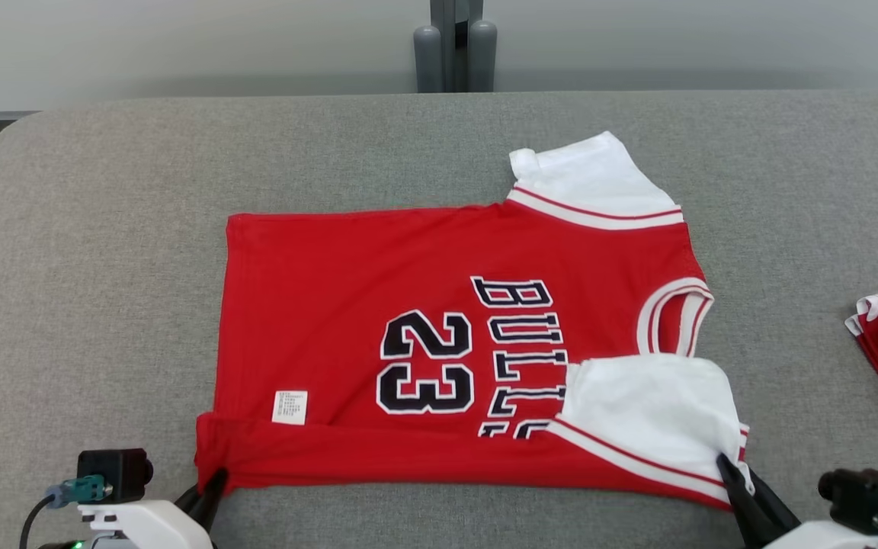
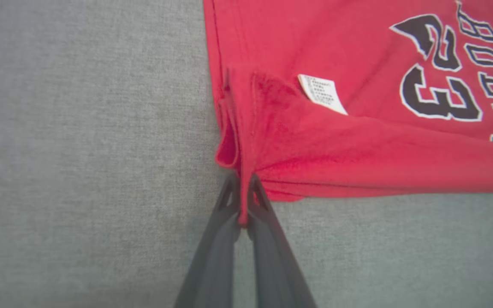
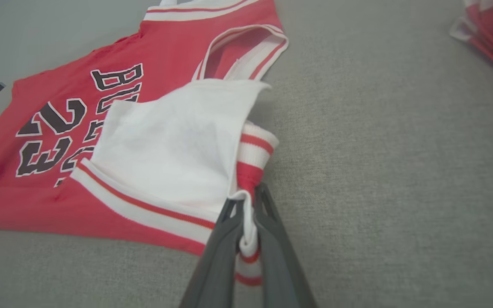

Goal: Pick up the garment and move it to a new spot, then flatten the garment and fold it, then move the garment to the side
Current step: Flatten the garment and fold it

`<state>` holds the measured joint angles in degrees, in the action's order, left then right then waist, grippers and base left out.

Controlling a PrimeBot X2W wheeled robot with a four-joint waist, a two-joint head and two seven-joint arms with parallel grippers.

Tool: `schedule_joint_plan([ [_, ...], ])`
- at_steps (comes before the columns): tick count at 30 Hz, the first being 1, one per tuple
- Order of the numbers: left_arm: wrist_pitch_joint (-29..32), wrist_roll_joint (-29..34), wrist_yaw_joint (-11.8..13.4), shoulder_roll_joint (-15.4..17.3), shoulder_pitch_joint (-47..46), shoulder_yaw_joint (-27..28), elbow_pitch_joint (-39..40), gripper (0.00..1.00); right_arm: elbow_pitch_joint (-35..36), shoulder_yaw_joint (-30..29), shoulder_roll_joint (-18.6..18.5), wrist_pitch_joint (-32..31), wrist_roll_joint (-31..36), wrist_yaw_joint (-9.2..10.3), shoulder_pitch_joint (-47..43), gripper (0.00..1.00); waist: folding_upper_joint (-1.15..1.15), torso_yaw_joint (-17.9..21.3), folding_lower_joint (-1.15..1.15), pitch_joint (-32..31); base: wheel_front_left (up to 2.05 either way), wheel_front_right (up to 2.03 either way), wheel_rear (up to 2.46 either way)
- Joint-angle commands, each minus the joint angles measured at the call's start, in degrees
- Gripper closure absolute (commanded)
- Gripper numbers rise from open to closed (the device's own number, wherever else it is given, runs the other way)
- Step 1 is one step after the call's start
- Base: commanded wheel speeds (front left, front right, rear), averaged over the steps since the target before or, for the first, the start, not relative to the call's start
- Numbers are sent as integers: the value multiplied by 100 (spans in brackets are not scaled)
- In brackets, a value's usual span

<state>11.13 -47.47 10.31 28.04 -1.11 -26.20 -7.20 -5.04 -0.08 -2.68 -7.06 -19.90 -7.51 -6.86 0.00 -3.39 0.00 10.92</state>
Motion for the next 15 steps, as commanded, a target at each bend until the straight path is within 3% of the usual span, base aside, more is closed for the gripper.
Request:
schedule_joint_plan([
  [1,56,-50,112,131,124,82,137,100,199,-94,-48,-105,-41,4,-201,100,0,10,0,-11,0,0,0],
  [7,167,-112,321,298,383,192,565,100,606,-154,-50,-276,-138,5,-464,99,0,80,0,17,0,0,0],
  [8,196,-114,361,287,396,182,582,100,576,-165,-50,-275,-206,5,-454,59,0,88,0,12,0,0,0],
  [9,226,-123,367,268,403,164,598,76,546,-153,-49,-278,-237,5,-433,5,0,93,0,5,0,0,0],
  [10,234,-122,400,254,398,148,609,31,516,-144,-48,-276,-228,5,-403,0,0,93,0,0,0,0,0],
  [11,234,-122,400,254,398,148,609,31,516,-144,-48,-276,-228,5,-403,0,0,93,0,0,0,0,0],
  [12,249,-110,440,217,373,133,612,0,485,-141,-46,-210,-237,4,-342,0,0,94,0,-6,0,0,0],
  [15,215,-121,467,172,351,141,607,0,475,-159,-42,-107,-216,4,-279,0,0,90,0,-15,0,0,0],
])
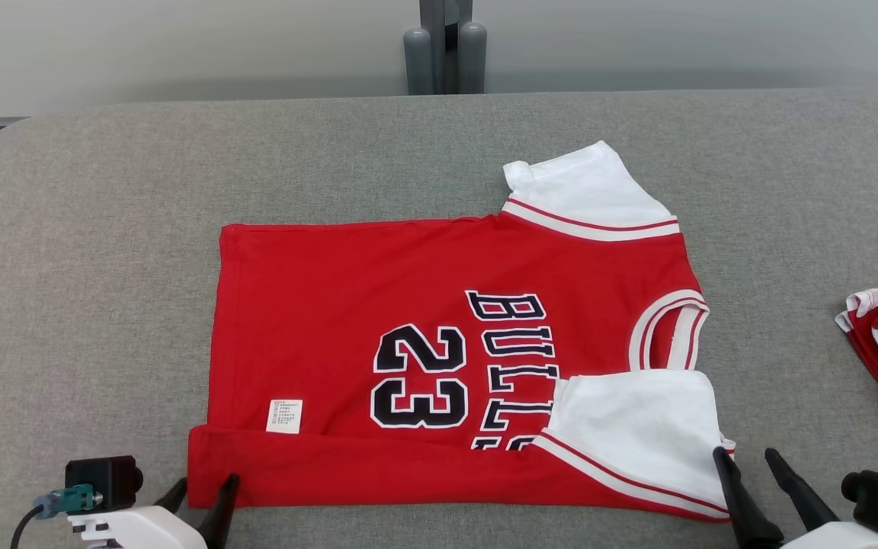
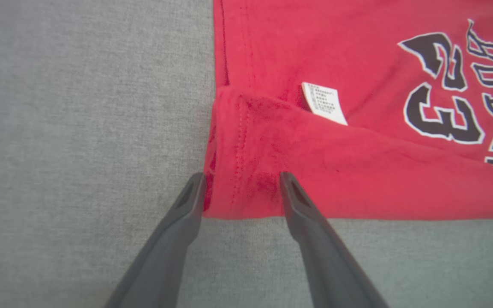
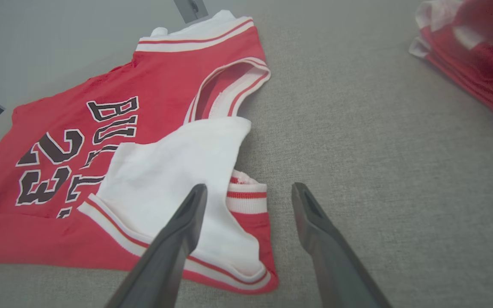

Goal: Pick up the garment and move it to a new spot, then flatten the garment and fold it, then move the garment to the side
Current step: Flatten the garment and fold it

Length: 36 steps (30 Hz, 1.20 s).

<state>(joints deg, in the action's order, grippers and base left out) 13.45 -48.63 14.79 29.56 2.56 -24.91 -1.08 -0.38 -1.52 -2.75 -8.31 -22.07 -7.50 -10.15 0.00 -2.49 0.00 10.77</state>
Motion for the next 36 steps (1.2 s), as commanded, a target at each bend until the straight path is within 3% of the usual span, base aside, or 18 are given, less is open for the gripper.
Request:
schedule_joint_plan([
  [1,-77,-16,46,-15,-24,49,3,0,3,-21,-34,67,-1,2,68,0,0,-3,0,-5,0,0,0],
  [14,-1194,273,313,-211,-568,653,238,0,384,-410,-33,986,397,2,898,0,0,-57,0,-45,0,0,0],
  [22,-1718,701,354,-247,-1421,767,476,0,289,-513,-34,1078,721,2,1868,0,0,-21,0,98,0,0,0],
  [31,-1544,830,-197,-335,-2753,423,-470,0,-914,-232,-384,833,763,2,3653,0,0,-27,0,599,0,0,0],
  [36,-871,604,-960,-559,-3634,-57,-1662,0,-2271,386,-819,448,633,2,5123,0,0,-233,0,1161,0,0,0],
])
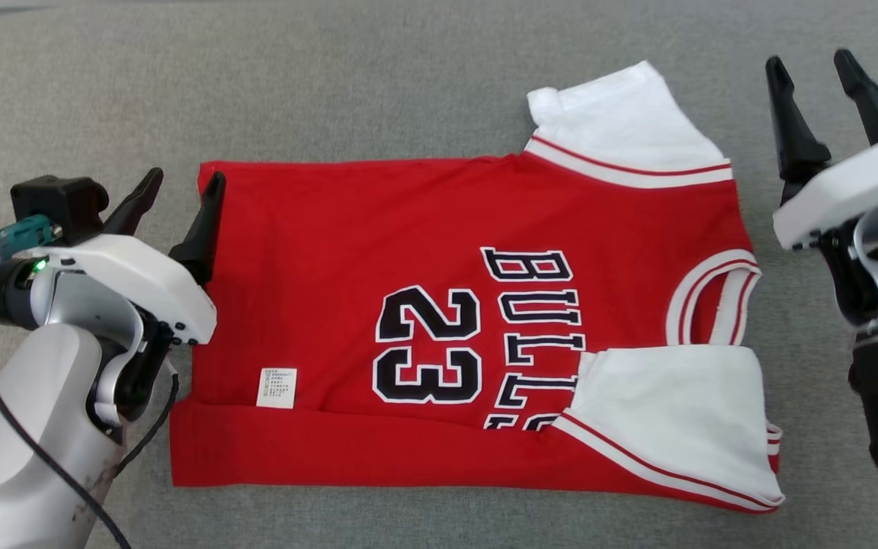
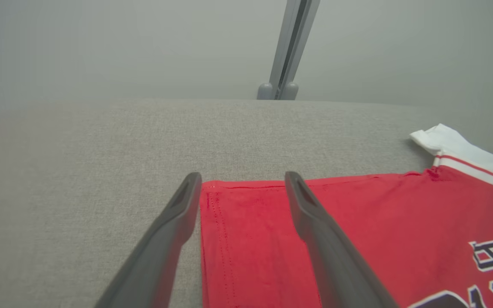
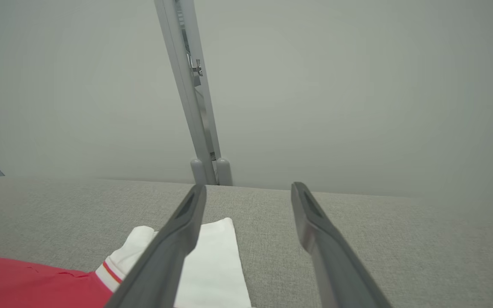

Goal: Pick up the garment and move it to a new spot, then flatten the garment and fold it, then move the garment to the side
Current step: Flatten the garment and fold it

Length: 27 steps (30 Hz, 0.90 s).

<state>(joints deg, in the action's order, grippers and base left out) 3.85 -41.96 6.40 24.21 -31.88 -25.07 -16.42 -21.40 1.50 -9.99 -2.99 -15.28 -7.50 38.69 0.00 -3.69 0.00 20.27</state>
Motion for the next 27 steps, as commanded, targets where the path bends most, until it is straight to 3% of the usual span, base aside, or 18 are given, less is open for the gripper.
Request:
schedule_joint_plan([
  [1,138,-61,-198,-41,-306,-86,-244,0,-323,175,-140,-121,-59,2,388,0,0,-147,0,283,0,0,0],
  [12,570,-214,-868,-241,-1287,-321,-1366,0,-1708,1146,-331,-563,-193,2,1753,0,0,-356,0,888,0,0,0],
  [23,978,-371,-1241,-404,-1730,-614,-2213,0,-2768,1926,-310,-574,-558,2,2597,0,0,-368,0,1177,0,0,0],
  [24,1006,-377,-1266,-414,-1756,-644,-2260,42,-2844,1984,-296,-586,-620,2,2646,0,0,-369,0,1190,0,0,0],
  [25,1035,-391,-1280,-427,-1773,-677,-2299,87,-2925,2047,-291,-632,-675,2,2683,15,0,-370,0,1199,0,0,0],
  [26,1078,-397,-1294,-437,-1780,-718,-2342,100,-2973,2087,-286,-615,-744,2,2720,56,0,-370,0,1204,0,0,0],
  [27,1071,-402,-1316,-439,-1796,-745,-2368,100,-3027,2120,-294,-573,-791,2,2757,100,0,-369,0,1205,0,0,0],
])
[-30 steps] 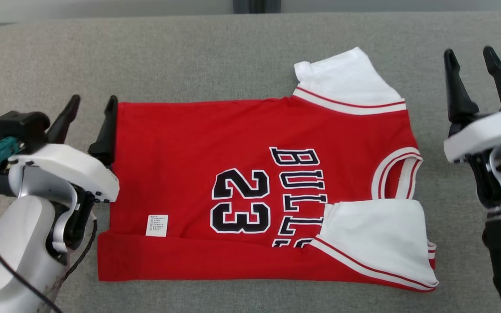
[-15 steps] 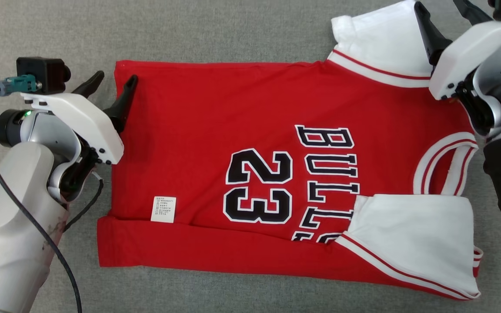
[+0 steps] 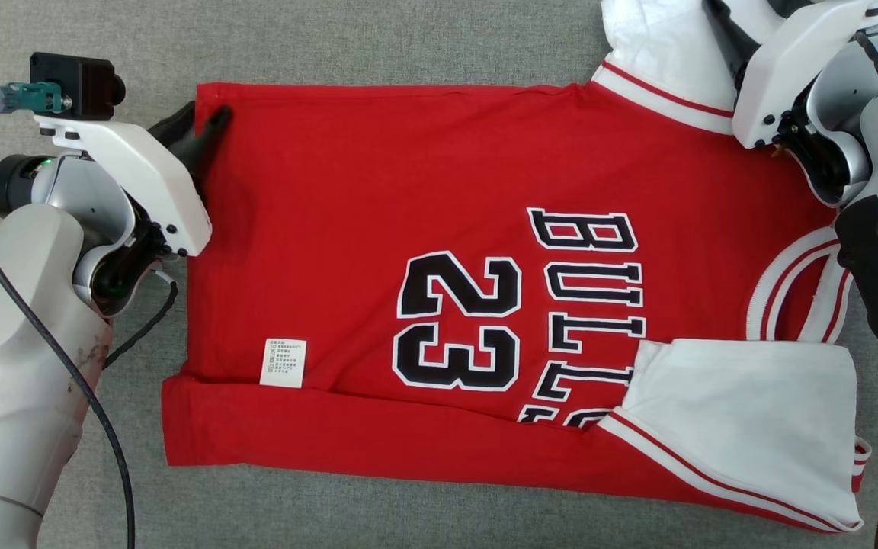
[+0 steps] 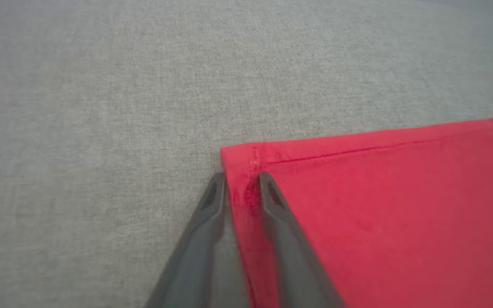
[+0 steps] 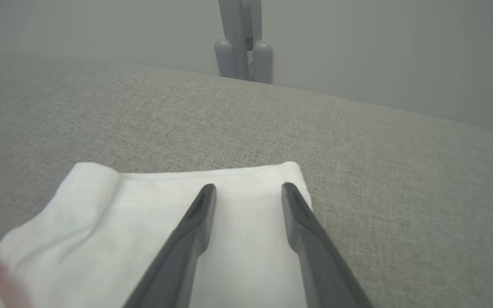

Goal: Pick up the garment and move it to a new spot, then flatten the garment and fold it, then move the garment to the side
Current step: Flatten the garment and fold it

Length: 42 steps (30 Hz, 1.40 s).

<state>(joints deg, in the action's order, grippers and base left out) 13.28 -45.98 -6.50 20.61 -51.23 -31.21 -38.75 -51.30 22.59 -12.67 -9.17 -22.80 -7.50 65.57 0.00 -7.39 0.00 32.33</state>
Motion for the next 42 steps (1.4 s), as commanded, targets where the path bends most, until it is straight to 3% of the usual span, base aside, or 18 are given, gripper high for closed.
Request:
schedule_joint_plan([
  [1,97,-5,-38,-82,127,-149,-159,100,-100,44,-31,47,-102,2,85,100,0,2,0,-8,0,0,0],
  [12,-365,-7,-73,-58,6,-180,-431,100,-282,241,-154,848,-503,2,183,100,0,20,0,-249,0,0,0],
  [24,-615,-62,-63,3,173,-155,-596,100,735,-45,-313,2003,-830,2,-461,100,0,206,0,-626,0,0,0],
  [25,-615,-71,-52,21,189,-149,-602,100,892,-110,-347,2074,-813,2,-582,82,0,236,0,-661,0,0,0],
  [26,-634,-77,-36,37,208,-141,-599,100,1051,-179,-367,2123,-793,2,-727,56,0,264,0,-696,0,0,0],
  [27,-650,-79,-13,55,237,-137,-597,100,1225,-258,-372,2171,-773,2,-880,8,0,288,0,-736,0,0,0],
  [28,-660,-88,-4,72,278,-133,-596,100,1415,-341,-384,2203,-735,2,-1049,0,0,310,0,-772,0,0,0],
  [34,-644,-138,69,155,435,-118,-549,100,2601,-1046,-270,2221,-347,2,-2308,0,0,447,0,-957,0,0,0],
  [42,-641,-192,166,240,660,-113,-516,100,4544,-2099,444,1750,373,2,-4221,0,0,632,0,-1170,0,0,0],
])
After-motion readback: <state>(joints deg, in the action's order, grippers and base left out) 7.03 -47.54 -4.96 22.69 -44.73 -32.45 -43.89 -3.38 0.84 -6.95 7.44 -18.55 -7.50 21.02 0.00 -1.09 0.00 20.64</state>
